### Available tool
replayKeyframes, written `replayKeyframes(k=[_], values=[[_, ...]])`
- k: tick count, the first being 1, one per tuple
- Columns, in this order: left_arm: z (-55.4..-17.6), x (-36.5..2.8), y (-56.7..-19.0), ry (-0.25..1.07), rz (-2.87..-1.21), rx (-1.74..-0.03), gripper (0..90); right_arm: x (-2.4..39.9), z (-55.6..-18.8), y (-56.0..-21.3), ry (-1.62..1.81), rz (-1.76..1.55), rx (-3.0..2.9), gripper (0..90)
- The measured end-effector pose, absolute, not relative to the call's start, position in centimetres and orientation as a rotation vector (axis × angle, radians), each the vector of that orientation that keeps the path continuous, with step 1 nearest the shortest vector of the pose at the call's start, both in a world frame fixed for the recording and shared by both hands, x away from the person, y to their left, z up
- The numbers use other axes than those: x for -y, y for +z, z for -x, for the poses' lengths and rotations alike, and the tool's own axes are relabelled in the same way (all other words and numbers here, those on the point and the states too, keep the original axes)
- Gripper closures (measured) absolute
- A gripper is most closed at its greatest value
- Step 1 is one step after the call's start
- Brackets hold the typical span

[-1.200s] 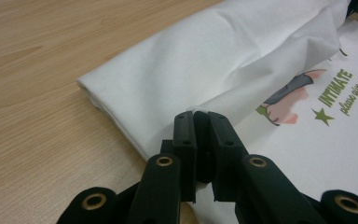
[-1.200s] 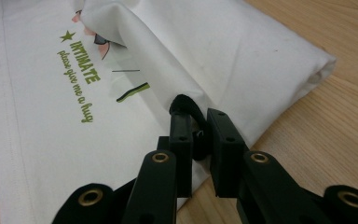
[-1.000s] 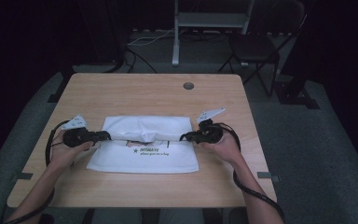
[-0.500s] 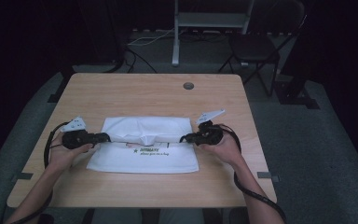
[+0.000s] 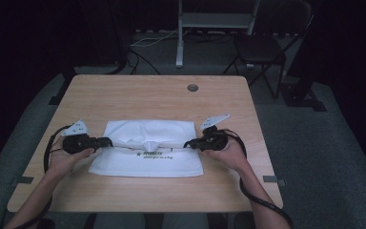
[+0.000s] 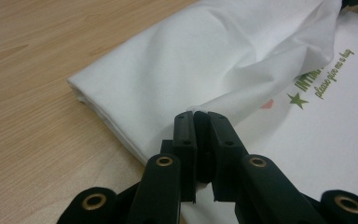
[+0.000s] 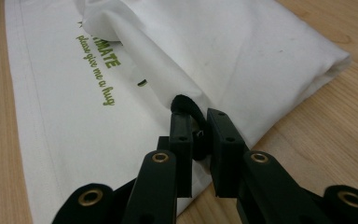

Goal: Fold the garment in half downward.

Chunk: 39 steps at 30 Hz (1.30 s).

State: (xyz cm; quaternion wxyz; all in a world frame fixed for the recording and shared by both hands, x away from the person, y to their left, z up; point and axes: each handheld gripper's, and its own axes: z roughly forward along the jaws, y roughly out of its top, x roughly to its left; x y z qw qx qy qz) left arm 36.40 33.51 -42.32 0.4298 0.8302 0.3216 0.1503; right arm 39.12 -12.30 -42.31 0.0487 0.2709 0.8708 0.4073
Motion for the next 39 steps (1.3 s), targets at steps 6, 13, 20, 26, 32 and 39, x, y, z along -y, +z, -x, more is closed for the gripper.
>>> replayKeyframes(k=[6, 13, 20, 26, 32, 39], values=[[-36.1, -33.5, -42.1, 0.378, -2.069, -0.797, 82.7, 12.3, -38.9, -42.3, 1.245, -0.813, -2.657, 81.2], [-35.8, -33.6, -42.3, 0.369, -2.068, -0.795, 82.7, 12.5, -38.6, -42.5, 1.246, -0.816, -2.661, 81.2], [-35.6, -33.7, -42.2, 0.366, -2.066, -0.796, 82.7, 12.5, -38.3, -42.5, 1.244, -0.814, -2.662, 81.2], [-35.3, -33.7, -42.3, 0.368, -2.067, -0.79, 82.7, 12.4, -38.1, -42.4, 1.244, -0.811, -2.663, 81.2], [-35.0, -33.7, -42.4, 0.369, -2.066, -0.787, 82.7, 12.4, -37.8, -42.3, 1.24, -0.797, -2.665, 81.2], [-34.7, -33.8, -42.4, 0.368, -2.072, -0.781, 82.7, 12.4, -37.5, -42.5, 1.243, -0.792, -2.669, 81.2]])
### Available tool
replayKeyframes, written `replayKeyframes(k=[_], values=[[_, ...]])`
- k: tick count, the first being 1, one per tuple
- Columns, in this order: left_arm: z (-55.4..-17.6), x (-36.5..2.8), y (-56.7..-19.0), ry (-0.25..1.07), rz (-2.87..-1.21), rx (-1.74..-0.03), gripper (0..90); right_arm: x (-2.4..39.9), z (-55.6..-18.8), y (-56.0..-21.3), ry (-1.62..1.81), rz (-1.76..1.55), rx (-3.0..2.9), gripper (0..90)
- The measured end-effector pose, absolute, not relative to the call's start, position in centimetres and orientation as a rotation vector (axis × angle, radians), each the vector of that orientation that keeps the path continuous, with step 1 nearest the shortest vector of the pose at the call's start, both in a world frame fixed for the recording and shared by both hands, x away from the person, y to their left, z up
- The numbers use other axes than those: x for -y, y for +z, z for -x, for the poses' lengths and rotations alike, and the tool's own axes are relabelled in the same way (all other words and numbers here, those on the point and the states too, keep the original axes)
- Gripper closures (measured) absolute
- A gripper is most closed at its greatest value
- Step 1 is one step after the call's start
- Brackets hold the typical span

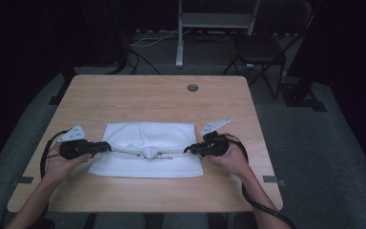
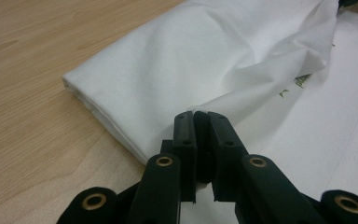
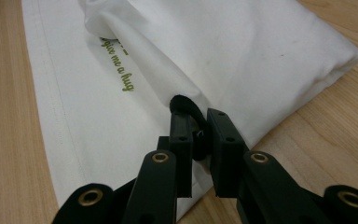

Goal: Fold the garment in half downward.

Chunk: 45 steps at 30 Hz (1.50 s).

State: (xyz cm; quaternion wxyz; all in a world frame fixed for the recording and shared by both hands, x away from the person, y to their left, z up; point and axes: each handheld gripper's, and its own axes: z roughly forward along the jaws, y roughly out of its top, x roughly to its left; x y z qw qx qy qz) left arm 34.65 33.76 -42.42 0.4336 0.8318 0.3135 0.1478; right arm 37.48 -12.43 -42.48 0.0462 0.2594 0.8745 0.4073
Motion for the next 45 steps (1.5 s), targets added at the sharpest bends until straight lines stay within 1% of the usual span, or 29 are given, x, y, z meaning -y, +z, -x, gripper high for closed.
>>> replayKeyframes(k=[45], values=[[-32.6, -33.7, -42.2, 0.376, -2.08, -0.728, 82.7, 12.5, -35.8, -42.0, 1.267, -0.746, -2.669, 81.2]])
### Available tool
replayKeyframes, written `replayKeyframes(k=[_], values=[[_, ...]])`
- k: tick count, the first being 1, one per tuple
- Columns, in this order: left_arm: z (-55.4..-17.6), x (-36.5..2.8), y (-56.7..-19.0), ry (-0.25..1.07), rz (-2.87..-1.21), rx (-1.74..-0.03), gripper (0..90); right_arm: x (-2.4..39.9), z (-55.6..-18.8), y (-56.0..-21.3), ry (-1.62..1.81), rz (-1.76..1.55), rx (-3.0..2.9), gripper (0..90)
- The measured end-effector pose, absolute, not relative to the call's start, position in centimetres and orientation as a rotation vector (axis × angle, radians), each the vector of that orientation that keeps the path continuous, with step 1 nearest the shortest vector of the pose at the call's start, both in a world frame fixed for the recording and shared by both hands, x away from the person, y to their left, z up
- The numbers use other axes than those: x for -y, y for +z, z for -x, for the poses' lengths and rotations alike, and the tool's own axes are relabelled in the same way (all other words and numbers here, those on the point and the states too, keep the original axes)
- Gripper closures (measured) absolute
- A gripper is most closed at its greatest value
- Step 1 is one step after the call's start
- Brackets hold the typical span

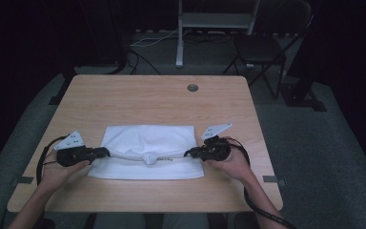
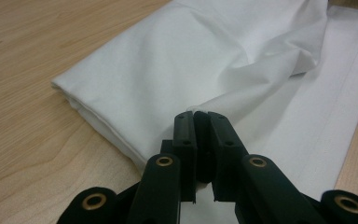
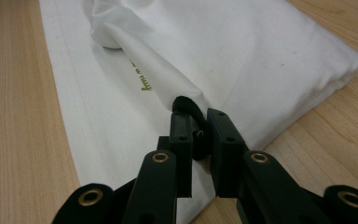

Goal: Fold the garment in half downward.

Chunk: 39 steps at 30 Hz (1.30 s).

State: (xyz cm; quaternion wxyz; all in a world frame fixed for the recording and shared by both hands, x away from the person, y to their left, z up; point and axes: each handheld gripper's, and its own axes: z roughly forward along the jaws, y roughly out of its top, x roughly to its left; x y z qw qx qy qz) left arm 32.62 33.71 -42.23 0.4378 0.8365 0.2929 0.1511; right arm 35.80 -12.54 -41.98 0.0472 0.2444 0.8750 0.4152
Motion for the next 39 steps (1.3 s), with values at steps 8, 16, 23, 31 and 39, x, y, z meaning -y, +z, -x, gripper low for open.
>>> replayKeyframes(k=[8, 16, 23, 31, 39], values=[[-32.2, -33.5, -41.9, 0.381, -2.078, -0.713, 82.7, 12.4, -35.5, -41.8, 1.27, -0.73, -2.666, 81.2], [-31.9, -33.4, -41.9, 0.375, -2.086, -0.7, 82.7, 12.4, -35.2, -41.7, 1.268, -0.712, -2.669, 81.2], [-31.6, -33.5, -41.9, 0.37, -2.097, -0.694, 82.7, 12.5, -34.8, -41.7, 1.268, -0.706, -2.674, 81.2], [-31.3, -33.5, -41.9, 0.368, -2.098, -0.692, 82.7, 12.6, -34.6, -41.6, 1.265, -0.695, -2.678, 81.2], [-31.0, -33.5, -41.9, 0.36, -2.1, -0.677, 82.7, 12.6, -34.3, -41.6, 1.265, -0.677, -2.678, 81.2]])
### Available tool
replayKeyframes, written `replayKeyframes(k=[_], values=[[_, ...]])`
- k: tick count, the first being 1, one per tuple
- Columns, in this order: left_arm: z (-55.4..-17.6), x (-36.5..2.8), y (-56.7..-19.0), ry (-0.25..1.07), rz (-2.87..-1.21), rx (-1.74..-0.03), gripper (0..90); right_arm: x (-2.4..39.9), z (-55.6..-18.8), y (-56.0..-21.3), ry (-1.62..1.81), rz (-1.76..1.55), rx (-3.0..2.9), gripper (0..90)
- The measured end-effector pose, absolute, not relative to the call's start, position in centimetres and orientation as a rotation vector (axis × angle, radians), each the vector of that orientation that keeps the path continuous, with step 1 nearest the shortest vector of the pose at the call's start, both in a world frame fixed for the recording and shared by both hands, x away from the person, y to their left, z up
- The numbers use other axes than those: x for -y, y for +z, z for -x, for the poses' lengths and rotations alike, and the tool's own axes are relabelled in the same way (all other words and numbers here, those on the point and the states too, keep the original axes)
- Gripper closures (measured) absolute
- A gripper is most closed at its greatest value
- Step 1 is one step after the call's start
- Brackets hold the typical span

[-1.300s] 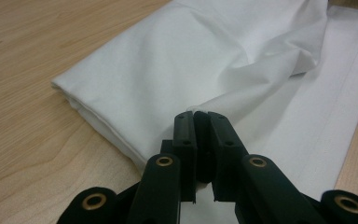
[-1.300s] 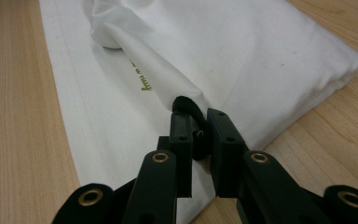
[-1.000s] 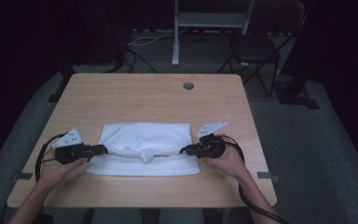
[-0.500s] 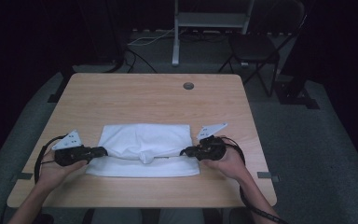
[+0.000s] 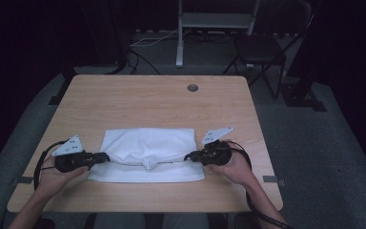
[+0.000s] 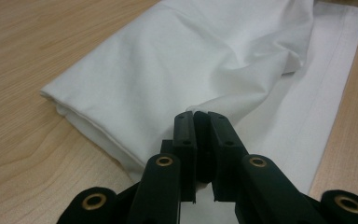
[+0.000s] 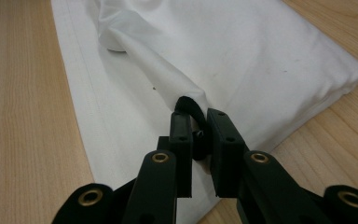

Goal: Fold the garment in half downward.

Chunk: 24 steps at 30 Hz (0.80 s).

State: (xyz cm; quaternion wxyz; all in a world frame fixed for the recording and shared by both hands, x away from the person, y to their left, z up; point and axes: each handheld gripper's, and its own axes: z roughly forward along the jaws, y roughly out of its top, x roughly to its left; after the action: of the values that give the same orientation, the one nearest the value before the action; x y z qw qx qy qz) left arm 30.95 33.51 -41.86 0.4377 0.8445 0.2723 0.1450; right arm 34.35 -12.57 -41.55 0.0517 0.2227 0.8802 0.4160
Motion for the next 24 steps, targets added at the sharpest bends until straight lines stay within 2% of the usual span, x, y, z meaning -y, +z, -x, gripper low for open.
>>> replayKeyframes(k=[24], values=[[-29.96, -33.26, -41.31, 0.339, -2.117, -0.633, 82.9, 12.66, -33.53, -41.01, 1.274, -0.639, -2.686, 81.1]])
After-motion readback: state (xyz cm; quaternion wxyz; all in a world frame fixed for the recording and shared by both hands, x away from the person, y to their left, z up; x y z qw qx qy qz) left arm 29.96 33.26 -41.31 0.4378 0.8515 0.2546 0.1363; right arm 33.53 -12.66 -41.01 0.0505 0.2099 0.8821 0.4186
